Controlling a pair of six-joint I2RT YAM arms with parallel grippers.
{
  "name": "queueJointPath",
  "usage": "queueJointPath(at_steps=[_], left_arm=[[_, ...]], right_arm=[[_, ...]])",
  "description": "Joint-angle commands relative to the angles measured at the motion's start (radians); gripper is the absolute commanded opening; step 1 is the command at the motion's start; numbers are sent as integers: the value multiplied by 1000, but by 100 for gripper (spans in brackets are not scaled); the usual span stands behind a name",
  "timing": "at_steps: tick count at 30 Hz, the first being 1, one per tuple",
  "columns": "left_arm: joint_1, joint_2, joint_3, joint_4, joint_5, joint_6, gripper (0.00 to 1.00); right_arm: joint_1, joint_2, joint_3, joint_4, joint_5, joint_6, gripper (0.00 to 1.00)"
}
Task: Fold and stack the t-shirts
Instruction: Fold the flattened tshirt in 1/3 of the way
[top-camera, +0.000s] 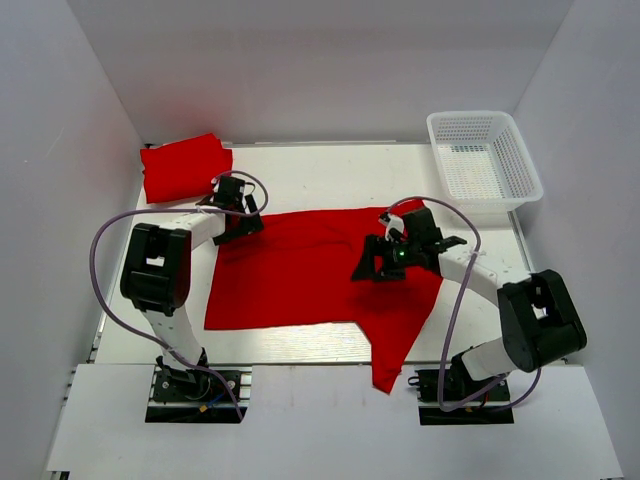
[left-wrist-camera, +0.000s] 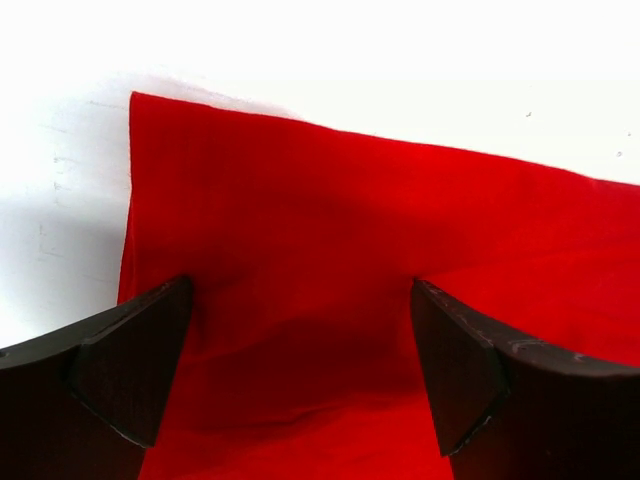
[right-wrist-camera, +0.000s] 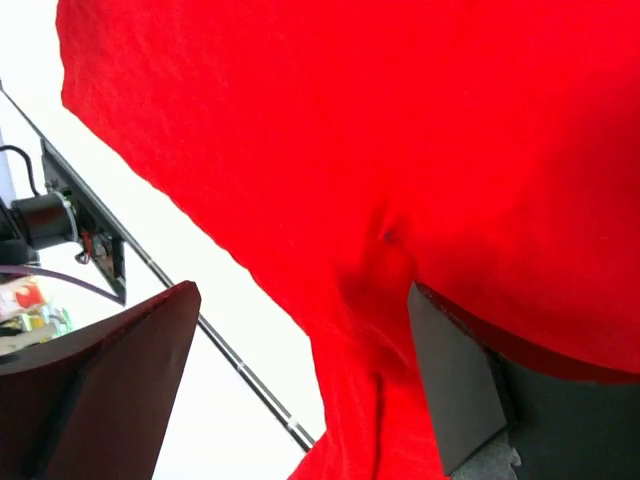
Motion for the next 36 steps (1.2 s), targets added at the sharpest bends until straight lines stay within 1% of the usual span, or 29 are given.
queueJointPath(at_steps=[1, 6, 8, 9, 10, 11, 12, 13, 14, 16, 18, 20, 22, 23, 25, 29, 32, 33, 36], left_arm=[[-2, -57, -19, -35, -21, -18, 100], [-2, -89, -37, -47, -41, -28, 100], [-2, -89, -46, -47, -41, -38, 100], [-2, -89, -46, -47, -41, -38, 100], [-2, -89, -46, -47, -41, -51, 100], [-2, -80, -46, -47, -41, -51, 100], [-2, -80, -46, -47, -41, -60, 100], [-2, -80, -46, -47, -41, -60, 100], [-2, -71, -46, -38, -41, -69, 100], [-2, -62, -56, -29, -41, -69, 100], [7, -27, -56, -20, -31, -81, 100], [7, 1, -24, -9, -22, -91, 100], [7, 54, 26, -9, -31, -91, 100], [7, 76, 47, -9, -47, -91, 100], [7, 117, 113, -18, -56, -91, 100], [7, 238, 238, 2, -56, -91, 100], [16, 288, 306, 2, -71, -91, 100], [16, 314, 349, 2, -71, -91, 100], [16, 323, 408, -9, -62, -68, 100]], right_arm=[[2, -41, 55, -13, 25, -56, 90], [-10, 2, 152, -36, 347, -18, 90], [-18, 78, 224, -42, 402, -2, 90], [-29, 126, 246, -51, 472, 10, 90], [-32, 149, 303, -57, 494, 13, 90], [-38, 174, 324, -64, 514, 18, 90], [-58, 245, 344, -71, 543, 25, 90], [-64, 266, 388, -73, 554, 25, 90], [-91, 328, 407, -79, 586, 30, 90], [-105, 370, 450, -91, 580, 37, 90], [-130, 447, 508, -96, 569, 38, 90], [-154, 499, 568, -105, 568, 36, 90], [-177, 563, 598, -128, 572, 33, 90], [-184, 579, 653, -134, 572, 28, 90], [-205, 634, 684, -139, 590, 21, 90], [-231, 717, 822, -163, 583, 7, 90], [-240, 774, 887, -165, 587, -21, 90], [-245, 781, 945, -185, 589, -27, 90], [-251, 809, 1017, -186, 569, -73, 90]])
